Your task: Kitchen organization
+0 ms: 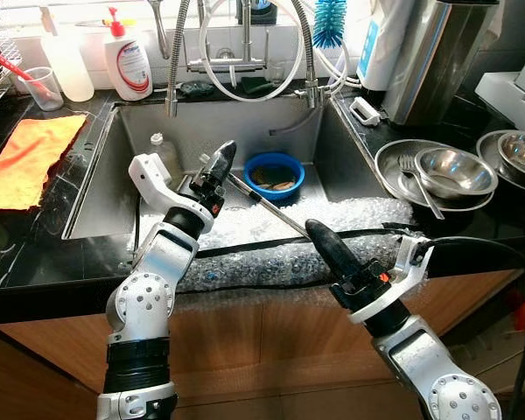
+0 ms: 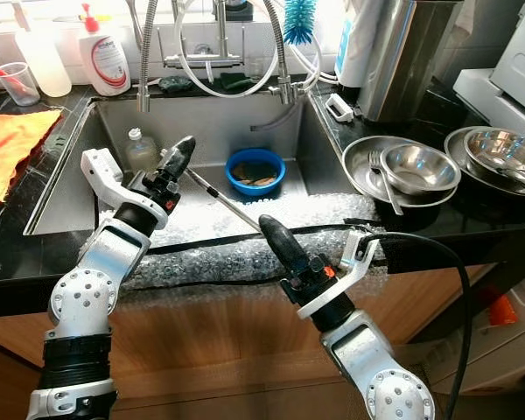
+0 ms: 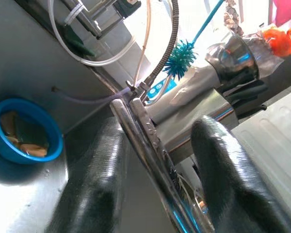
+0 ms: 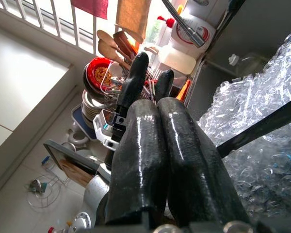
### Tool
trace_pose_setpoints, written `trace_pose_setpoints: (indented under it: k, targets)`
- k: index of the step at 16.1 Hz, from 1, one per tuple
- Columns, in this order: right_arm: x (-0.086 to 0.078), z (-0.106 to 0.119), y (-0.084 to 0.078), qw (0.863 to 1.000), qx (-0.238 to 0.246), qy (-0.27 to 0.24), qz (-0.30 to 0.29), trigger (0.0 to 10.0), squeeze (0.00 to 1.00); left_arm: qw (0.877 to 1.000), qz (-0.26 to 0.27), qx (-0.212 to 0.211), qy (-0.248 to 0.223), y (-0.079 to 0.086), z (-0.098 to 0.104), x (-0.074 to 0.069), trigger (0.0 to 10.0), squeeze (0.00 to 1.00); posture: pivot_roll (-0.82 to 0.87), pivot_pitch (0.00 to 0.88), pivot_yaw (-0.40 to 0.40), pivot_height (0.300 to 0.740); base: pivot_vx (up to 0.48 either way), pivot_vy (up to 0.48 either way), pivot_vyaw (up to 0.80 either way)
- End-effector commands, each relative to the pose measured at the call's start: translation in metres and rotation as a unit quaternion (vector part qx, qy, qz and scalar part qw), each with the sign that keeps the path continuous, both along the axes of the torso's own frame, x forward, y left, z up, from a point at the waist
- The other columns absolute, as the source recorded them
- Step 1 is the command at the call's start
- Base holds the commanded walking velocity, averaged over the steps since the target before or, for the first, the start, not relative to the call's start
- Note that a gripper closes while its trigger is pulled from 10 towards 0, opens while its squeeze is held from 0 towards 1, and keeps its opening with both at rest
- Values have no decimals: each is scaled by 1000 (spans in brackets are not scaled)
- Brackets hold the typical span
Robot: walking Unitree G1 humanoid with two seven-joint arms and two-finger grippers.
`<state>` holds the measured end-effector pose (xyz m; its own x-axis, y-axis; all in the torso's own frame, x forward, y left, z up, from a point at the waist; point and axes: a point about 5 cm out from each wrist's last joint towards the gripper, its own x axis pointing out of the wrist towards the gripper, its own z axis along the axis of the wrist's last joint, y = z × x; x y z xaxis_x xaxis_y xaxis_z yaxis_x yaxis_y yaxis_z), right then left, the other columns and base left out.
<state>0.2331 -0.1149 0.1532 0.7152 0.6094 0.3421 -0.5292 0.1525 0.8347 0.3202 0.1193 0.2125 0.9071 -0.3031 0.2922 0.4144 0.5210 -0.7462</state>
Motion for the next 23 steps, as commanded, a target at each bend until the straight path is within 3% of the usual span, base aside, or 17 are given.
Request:
trace_pose_setpoints:
  k: [1, 16, 17, 18, 22, 23]
  targets:
    - [-1, -2, 0, 1000, 8, 2, 2, 10000, 0, 1000, 1, 0, 1, 2, 1, -2, 0, 0, -41, 43, -4, 740, 0, 0, 0]
    - [0, -5, -2, 1000, 8, 0, -18, 10000, 0, 999, -5, -34, 3, 1, 7, -2, 0, 0, -38, 33, -3, 740, 0, 0, 0]
    - [0, -5, -1, 1000, 9, 1, -19, 10000, 439, 999, -4, -36, 0, 2, 9, -2, 0, 0, -38, 33, -3, 740, 0, 0, 0]
    - [0, -5, -2, 1000, 8, -1, -19, 10000, 1000, 999, 0, -38, -3, 4, 11, -2, 0, 0, -38, 36, -3, 740, 0, 0, 0]
    - [2, -6, -2, 1000, 4, 3, -23, 10000, 1000, 998, 33, -62, 4, 13, 13, 1, 0, 0, -34, 37, -5, 740, 0, 0, 0]
    - [3, -6, -2, 1000, 3, 5, -25, 10000, 773, 996, 45, -76, 9, 17, 14, 2, 0, 0, -34, 37, -5, 740, 0, 0, 0]
